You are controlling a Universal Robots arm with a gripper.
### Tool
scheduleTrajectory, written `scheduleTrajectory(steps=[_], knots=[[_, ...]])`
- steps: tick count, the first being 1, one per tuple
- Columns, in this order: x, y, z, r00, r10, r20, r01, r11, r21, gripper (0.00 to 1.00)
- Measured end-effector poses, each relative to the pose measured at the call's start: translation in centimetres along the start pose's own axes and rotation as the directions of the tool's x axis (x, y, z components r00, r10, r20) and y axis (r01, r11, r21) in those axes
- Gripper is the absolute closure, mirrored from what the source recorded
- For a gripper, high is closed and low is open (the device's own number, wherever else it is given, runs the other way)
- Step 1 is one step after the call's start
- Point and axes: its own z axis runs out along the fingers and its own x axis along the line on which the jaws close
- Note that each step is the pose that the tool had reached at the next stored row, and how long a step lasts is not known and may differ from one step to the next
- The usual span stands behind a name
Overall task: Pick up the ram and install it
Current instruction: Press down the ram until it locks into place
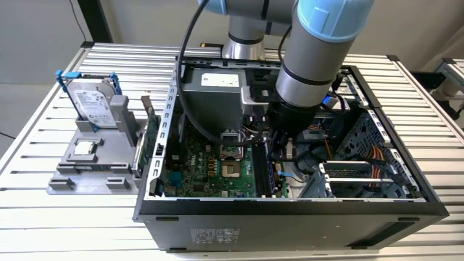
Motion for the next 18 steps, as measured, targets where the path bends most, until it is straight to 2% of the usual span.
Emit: scheduleTrajectory(steps=[6,11,12,13,15,18], knots=[[0.00,-0.01,0.80,1.0000,0.000,-0.0002,0.000,1.0000,-0.0001,1.00],[0.01,-0.04,1.64,1.0000,0.002,-0.0021,-0.002,1.0000,-0.0005,1.00],[-0.02,-0.04,1.63,1.0000,0.002,-0.0038,-0.002,1.0000,-0.0009,1.00],[-0.06,-0.05,1.37,1.0000,0.002,-0.0055,-0.002,1.0000,-0.0013,1.00],[-0.05,-0.03,0.81,1.0000,0.002,0.0025,-0.002,1.0000,0.0003,1.00],[0.00,0.02,-0.63,1.0000,0.002,0.0003,-0.002,1.0000,-0.0003,1.00]])
